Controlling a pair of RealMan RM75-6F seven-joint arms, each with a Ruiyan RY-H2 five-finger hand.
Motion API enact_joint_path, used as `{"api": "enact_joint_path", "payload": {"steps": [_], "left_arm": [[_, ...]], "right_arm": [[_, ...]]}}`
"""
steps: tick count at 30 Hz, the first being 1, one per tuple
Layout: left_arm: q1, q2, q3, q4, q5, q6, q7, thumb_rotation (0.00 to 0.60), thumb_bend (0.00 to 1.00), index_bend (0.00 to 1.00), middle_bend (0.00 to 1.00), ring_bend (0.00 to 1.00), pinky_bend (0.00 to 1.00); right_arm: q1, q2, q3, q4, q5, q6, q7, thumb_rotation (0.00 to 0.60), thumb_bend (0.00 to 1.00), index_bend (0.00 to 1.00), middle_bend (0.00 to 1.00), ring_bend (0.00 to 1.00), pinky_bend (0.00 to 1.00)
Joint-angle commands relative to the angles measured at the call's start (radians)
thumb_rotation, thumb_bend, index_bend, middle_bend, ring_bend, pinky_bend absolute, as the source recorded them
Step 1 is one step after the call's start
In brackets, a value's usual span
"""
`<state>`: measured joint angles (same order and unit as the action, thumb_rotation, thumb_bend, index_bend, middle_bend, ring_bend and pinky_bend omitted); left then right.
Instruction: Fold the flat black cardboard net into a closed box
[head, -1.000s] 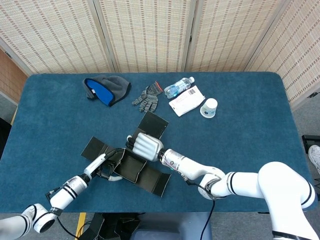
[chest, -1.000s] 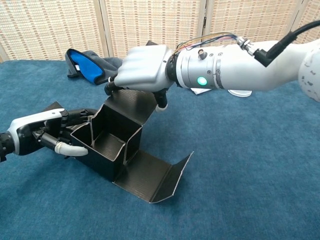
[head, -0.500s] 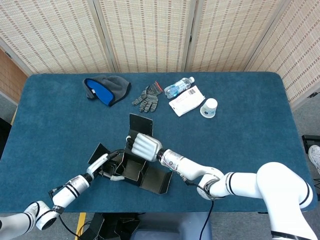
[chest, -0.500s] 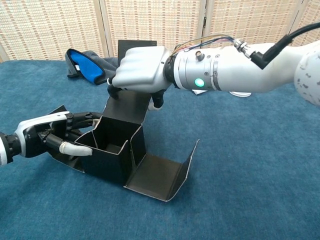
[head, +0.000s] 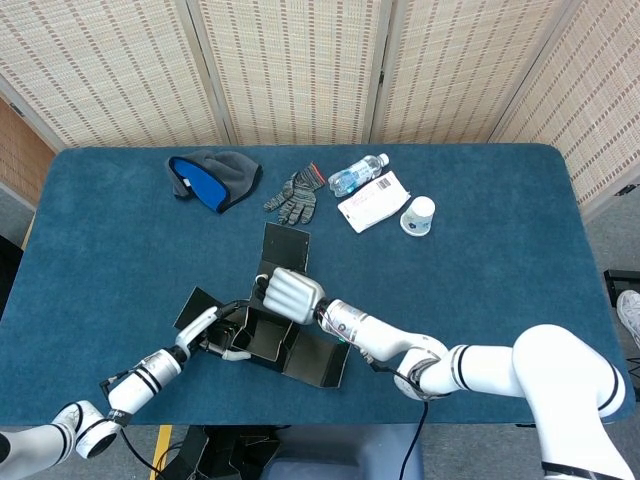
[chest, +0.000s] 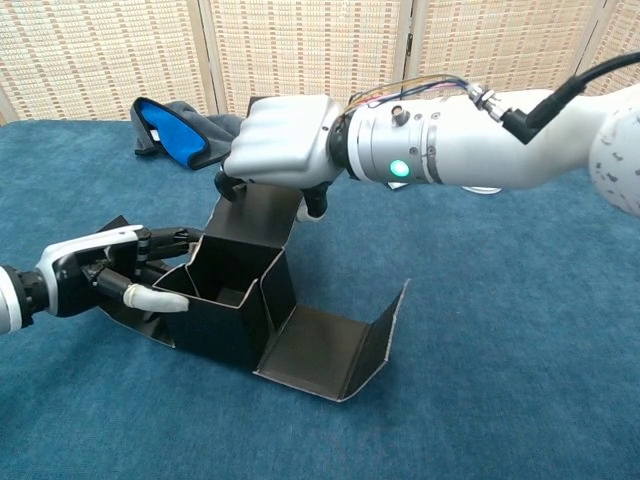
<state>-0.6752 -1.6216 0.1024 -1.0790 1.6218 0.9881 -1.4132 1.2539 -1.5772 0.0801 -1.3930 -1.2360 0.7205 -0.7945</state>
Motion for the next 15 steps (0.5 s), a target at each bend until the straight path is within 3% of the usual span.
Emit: {"api": "enact_joint_path", "payload": {"steps": [1, 4, 9, 15], "left_arm": [[0.001, -0.004, -0.002, 0.002, -0.004, -0.001, -0.001, 0.600, 0.09, 0.25, 0.24, 0.67, 0.68], [0.002, -0.009, -0.004, 0.006, -0.008, 0.001, 0.006, 0.600, 0.09, 0.28, 0.28, 0.67, 0.68], [0.007, -0.009, -0.007, 0.007, -0.016, 0.006, 0.015, 0.600, 0.09, 0.30, 0.30, 0.67, 0.68], [0.020, 0.012, -0.007, -0.007, -0.021, 0.025, 0.020, 0.600, 0.09, 0.30, 0.30, 0.67, 0.68]], "right_arm": [[-0.002, 0.001, 0.000, -0.003, 0.001, 0.002, -0.002, 0.600, 0.26, 0.24, 0.25, 0.81, 0.96], [-0.007, 0.006, 0.004, -0.013, 0.011, 0.008, -0.004, 0.600, 0.26, 0.23, 0.22, 0.80, 0.96], [-0.022, 0.033, 0.022, -0.066, 0.042, 0.022, 0.021, 0.600, 0.25, 0.02, 0.15, 0.77, 0.96], [-0.071, 0.095, 0.046, -0.160, 0.066, 0.065, 0.115, 0.600, 0.23, 0.00, 0.13, 0.76, 0.96]]}}
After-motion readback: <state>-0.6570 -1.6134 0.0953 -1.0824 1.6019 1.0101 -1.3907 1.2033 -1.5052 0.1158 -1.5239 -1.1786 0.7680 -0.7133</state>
